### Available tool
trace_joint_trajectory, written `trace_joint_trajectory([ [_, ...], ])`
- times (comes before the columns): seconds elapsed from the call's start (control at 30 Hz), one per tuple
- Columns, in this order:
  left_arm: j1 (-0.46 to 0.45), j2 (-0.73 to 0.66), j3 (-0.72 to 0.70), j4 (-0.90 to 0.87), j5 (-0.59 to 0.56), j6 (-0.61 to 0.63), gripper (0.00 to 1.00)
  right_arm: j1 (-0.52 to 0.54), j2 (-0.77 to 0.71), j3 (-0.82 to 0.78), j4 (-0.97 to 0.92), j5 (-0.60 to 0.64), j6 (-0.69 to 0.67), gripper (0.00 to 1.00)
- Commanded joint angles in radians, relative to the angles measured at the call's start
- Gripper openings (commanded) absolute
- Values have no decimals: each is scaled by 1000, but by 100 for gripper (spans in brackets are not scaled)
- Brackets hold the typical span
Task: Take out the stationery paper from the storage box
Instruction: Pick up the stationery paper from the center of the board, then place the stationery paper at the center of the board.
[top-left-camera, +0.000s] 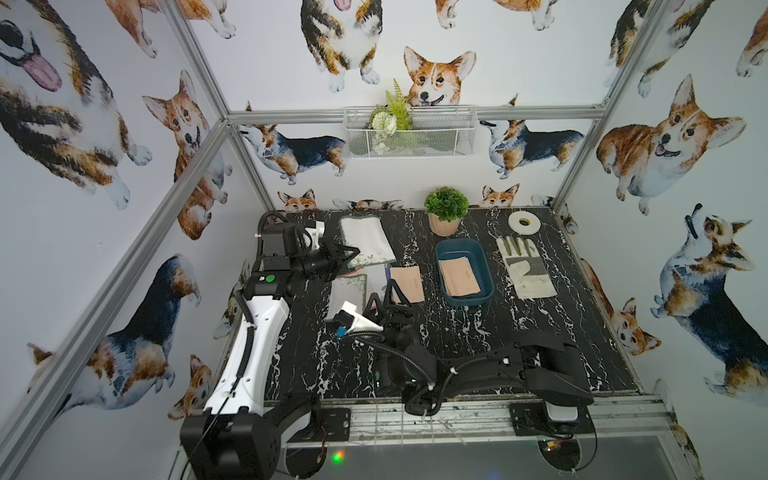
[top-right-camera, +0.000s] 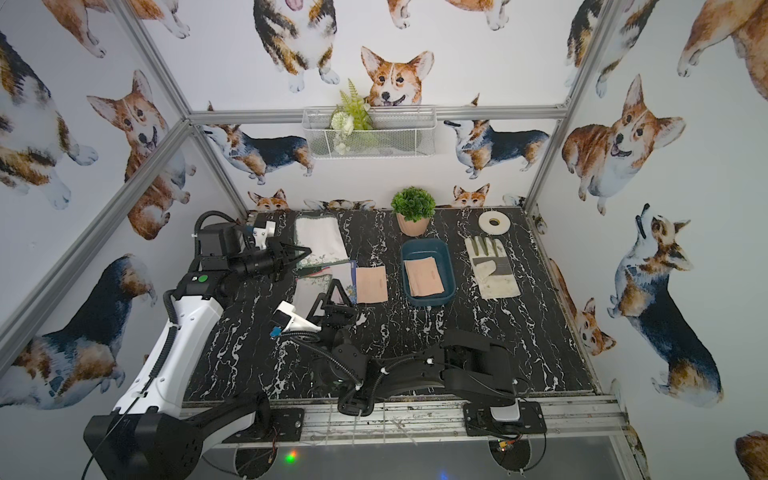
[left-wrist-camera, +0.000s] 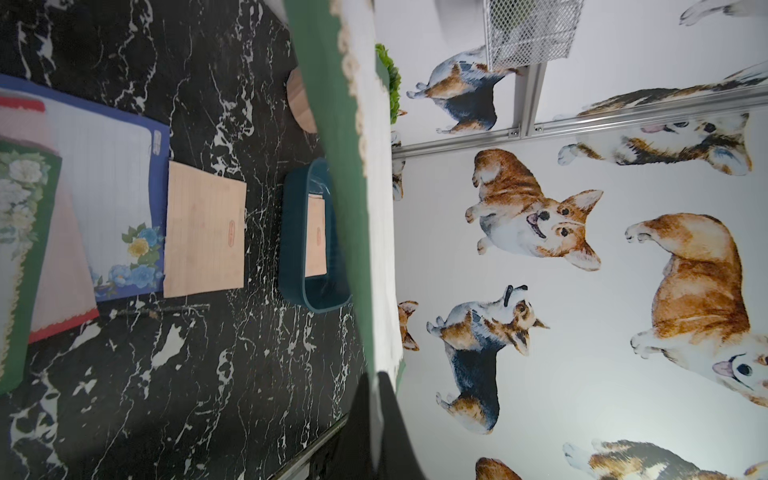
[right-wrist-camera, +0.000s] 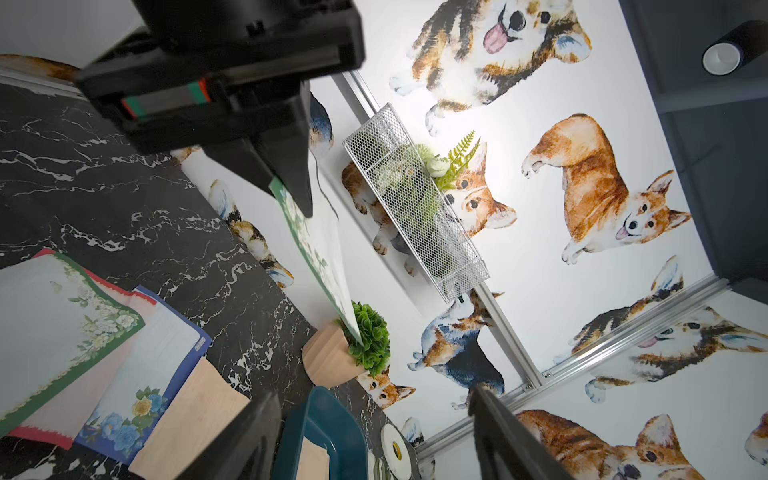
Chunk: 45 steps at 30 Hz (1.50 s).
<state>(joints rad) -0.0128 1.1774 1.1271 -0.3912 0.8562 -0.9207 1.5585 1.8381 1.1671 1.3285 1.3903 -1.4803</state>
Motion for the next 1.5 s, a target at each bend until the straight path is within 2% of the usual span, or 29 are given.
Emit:
trace_joint_trajectory([
  [0.0,5,31,7,134,-19,-1,0,9,-126,-62,55,113,-50,79],
  [0.17,2,88,-74,201,-69,60,0,10,-428,-168,39,167,59,81],
  [0.23,0,114,-130,248,-81,53,0,10,-571,-197,-101,168,181,82],
  [0.27,-5,134,-153,276,-82,48,0,10,-652,-208,-270,166,311,82],
  [0.3,-13,154,-169,300,-80,45,0,9,-728,-208,-478,158,470,82],
  [0.33,-25,177,-181,319,-82,46,0,10,-825,-191,-805,142,715,82],
  [0.4,-54,215,-187,333,-98,60,0,9,-964,-74,-1580,45,1386,82],
  [0.43,-72,234,-187,334,-114,70,0,-12,-1021,-8,-1875,-38,1681,80],
  [0.47,-96,252,-182,334,-133,85,0,-45,-1076,1,-1955,-83,1786,78],
  [0.53,-139,295,-160,315,-165,117,0,-61,-1165,-55,-1893,-124,1722,76],
  [0.6,-176,345,-135,299,-189,141,0,-61,-1196,-72,-1950,-107,1767,77],
  [0.77,-233,473,-79,247,-247,204,0,-61,-1161,-34,-2157,-138,1920,79],
  [1.0,-267,652,0,181,-290,270,0,-68,-1195,-43,-2186,-163,1938,81],
  [1.17,-311,685,43,86,-405,334,0,-75,-1235,-47,-2218,-175,1956,82],
  [1.3,-332,666,52,-7,-552,377,13,-102,-1203,-55,-2265,-185,1972,86],
  [1.37,-338,645,50,-47,-628,392,26,-140,-1174,-50,-2292,-229,1989,88],
  [1.43,-340,614,43,-74,-688,396,47,-188,-1151,-50,-2281,-294,1980,89],
  [1.47,-341,600,40,-84,-711,398,53,-213,-1143,-49,-2269,-322,1971,89],
])
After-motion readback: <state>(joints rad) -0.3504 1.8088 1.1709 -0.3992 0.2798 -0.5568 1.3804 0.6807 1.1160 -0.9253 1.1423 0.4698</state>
